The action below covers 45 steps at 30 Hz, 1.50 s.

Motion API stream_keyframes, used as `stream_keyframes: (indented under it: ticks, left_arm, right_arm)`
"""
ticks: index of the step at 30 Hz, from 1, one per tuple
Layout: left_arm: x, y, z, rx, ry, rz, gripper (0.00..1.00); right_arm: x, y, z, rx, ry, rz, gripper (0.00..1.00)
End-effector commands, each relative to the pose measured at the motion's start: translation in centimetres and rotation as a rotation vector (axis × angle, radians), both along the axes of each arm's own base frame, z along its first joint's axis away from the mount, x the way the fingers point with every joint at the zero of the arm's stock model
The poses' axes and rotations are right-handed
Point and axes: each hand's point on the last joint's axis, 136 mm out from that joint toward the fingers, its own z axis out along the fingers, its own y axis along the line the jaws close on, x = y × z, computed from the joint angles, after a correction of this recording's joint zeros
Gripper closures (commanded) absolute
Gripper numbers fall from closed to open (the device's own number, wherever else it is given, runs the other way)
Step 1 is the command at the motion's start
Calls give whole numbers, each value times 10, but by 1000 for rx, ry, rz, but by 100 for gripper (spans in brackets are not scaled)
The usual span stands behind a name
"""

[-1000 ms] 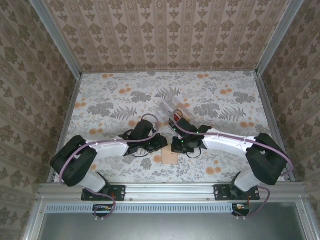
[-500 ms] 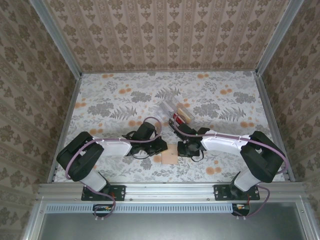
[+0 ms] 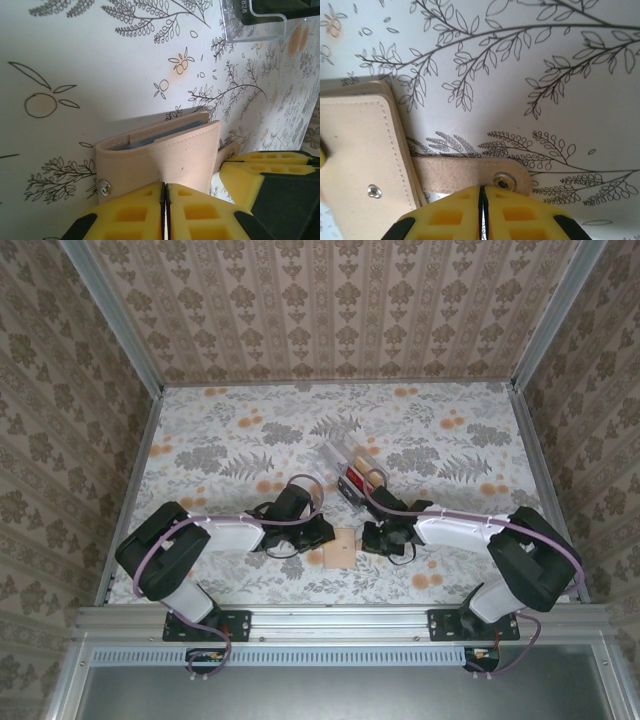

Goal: Put the credit cards into the card holder

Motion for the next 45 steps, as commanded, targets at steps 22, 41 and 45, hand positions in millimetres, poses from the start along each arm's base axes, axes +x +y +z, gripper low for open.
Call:
stream_keyframes:
  ticks: [22, 41, 45]
  left_arm:
    - [-3, 1, -12, 39, 7, -26, 88]
    - [48, 46, 58, 74, -254, 135, 64]
    - [56, 74, 63, 88, -275, 212, 56]
  right_arm:
    - [-11, -41, -29, -116, 54, -99, 86]
    - [85, -6, 101, -325, -283, 367, 64]
    - [107, 6, 98, -435, -299, 421, 61]
